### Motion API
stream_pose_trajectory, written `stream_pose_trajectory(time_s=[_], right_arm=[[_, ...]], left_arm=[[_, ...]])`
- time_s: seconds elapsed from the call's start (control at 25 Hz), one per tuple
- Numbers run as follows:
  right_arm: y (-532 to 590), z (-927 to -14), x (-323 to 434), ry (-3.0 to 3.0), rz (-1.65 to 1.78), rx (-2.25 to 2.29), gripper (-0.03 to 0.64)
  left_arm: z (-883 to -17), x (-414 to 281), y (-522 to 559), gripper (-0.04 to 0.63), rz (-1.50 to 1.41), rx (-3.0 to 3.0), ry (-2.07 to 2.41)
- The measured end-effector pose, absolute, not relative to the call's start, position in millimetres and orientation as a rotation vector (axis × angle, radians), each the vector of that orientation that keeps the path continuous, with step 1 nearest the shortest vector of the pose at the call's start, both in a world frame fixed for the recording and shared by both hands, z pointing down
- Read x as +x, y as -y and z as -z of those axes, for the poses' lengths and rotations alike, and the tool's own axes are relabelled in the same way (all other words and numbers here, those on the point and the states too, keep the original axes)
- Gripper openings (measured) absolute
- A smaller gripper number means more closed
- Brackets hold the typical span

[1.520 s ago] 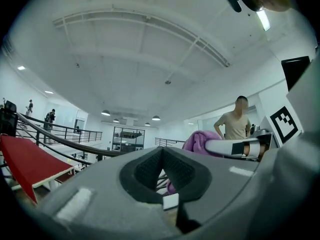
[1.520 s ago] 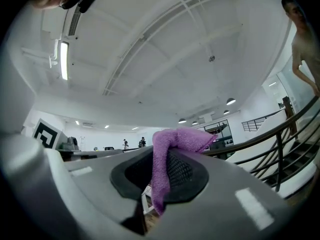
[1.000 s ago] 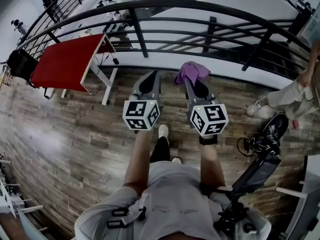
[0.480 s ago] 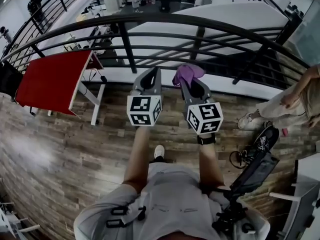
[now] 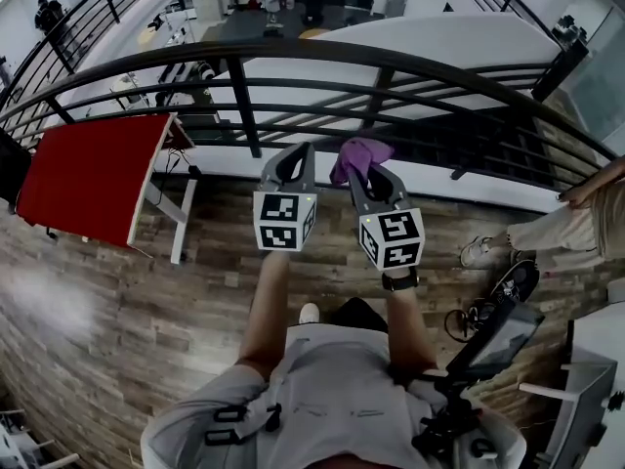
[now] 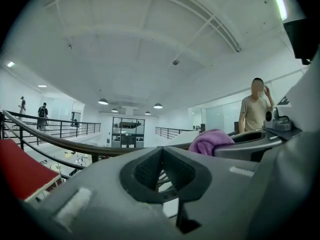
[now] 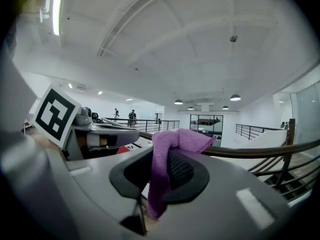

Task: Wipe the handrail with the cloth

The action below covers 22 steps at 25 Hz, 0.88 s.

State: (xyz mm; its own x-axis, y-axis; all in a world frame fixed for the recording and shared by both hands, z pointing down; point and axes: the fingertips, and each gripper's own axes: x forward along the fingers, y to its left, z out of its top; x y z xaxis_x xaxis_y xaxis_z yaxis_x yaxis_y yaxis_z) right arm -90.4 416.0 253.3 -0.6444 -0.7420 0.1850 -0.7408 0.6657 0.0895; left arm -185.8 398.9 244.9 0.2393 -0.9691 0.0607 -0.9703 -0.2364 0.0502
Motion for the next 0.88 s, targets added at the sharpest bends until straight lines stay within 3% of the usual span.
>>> stream_pose_trajectory(time_s=[0.44,0.88], right_arm=[[-299,-264,-105,2.712,-0.005,1.184,0.060],[-162,-190,-5,2.657,0.220,1.506,0.060]], left_arm=[[-249,-187,-284,-0.003,-0.038,2.447,1.875],[-191,-78,-132,-0.003,0.060,2.681,1.699]])
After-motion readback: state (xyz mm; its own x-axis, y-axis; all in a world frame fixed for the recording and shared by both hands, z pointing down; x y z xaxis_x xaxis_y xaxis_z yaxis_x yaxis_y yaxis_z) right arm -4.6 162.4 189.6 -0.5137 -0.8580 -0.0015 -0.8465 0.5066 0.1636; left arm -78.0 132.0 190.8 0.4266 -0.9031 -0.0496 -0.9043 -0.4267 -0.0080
